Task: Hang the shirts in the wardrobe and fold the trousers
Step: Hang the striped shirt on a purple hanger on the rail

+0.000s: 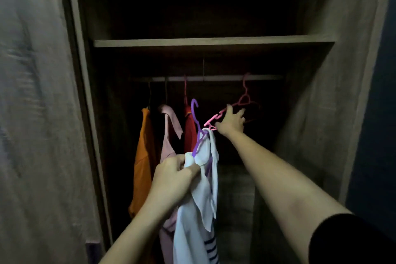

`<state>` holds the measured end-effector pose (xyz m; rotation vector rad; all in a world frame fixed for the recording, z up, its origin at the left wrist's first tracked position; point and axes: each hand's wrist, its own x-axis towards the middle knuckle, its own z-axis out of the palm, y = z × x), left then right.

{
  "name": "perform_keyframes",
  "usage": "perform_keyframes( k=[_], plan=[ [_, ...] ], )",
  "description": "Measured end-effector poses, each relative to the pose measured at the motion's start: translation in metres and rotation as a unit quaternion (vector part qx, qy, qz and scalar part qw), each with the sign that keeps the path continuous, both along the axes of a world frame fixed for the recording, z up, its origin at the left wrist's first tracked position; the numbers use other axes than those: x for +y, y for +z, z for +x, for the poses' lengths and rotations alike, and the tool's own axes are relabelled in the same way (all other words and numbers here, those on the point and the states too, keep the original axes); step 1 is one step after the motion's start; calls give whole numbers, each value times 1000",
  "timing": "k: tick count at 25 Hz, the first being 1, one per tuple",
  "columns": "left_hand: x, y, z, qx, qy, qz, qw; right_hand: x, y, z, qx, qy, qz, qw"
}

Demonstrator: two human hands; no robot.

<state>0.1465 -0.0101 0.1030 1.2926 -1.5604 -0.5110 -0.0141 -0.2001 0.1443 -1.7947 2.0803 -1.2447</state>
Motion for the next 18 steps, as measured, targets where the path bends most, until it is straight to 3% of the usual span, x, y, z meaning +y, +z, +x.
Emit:
perform_keyframes(
  k=[2, 4, 6, 8, 11, 18],
  plan=[
    [-8, 7, -7, -9, 8, -2, 1000, -13, -3, -15, 14, 3, 17, 1000],
    [-11, 12, -11, -17, -12, -3, 1000, -24, -8, -26, 129, 23, -11, 991],
    [-13, 20, -8, -29, -24, 2, 999, -34, -8, -27, 268, 63, -34, 961],
    [-19, 28, -5, -26, -13, 17, 999, -46, -6, -25, 319, 91, -5, 943],
    [-25, 28, 1, -44, 10, 39, 998, -55, -1, -20, 283, 93, 45, 953],
    [-30, 7, -11, -28, 10, 52, 998, -32, -2, -15, 172, 108, -17, 979]
  ],
)
